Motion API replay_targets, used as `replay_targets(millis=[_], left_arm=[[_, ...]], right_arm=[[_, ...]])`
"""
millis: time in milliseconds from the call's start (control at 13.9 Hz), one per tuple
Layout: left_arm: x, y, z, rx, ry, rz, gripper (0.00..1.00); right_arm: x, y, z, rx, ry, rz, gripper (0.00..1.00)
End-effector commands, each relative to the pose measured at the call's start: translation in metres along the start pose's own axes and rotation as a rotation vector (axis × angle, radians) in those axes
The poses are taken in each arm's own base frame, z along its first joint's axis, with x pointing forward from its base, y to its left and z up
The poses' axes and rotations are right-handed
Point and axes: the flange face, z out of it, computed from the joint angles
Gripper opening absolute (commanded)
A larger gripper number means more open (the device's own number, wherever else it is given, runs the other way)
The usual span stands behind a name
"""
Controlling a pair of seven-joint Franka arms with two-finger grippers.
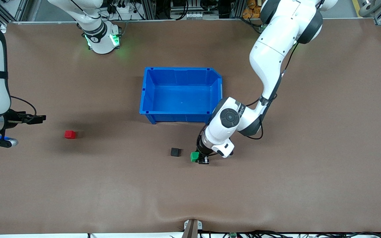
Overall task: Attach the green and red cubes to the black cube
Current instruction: 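Carry the green cube with the left gripper to the black cube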
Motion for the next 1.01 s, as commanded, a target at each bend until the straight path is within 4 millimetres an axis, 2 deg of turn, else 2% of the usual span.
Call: replay_targets(millis=[0, 72, 288, 648, 792, 936], left_arm=[[-0.016, -0.005, 0.012, -0.038, -0.008, -0.023, 0.00], [-0.017, -0.006, 0.013, -0.040, -0.008, -0.021, 0.00], [-0.021, -0.025, 0.033, -0.038, 0.032, 0.019, 0.00], [-0.023, -0.029, 0.041, -0.038, 0.035, 0.035, 0.00], [-0.036, -0.032, 0.038, -0.047, 0.017, 0.045, 0.00], [-0.038, -0.036, 0.041, -0.042, 0.015, 0.050, 0.00]], right_arm=[[0.000, -0.001, -0.009, 0.017, 0.017, -0.003, 1.00], [0.001, -0.001, -0.010, 0.017, 0.025, -0.003, 1.00], [0.010, -0.002, 0.000, 0.013, 0.049, -0.003, 1.00], [0.020, -0.007, 0.020, 0.009, 0.094, -0.011, 1.00], [0.022, -0.004, 0.026, 0.010, 0.100, -0.008, 1.00], [0.026, -0.004, 0.034, 0.012, 0.088, -0.007, 1.00]])
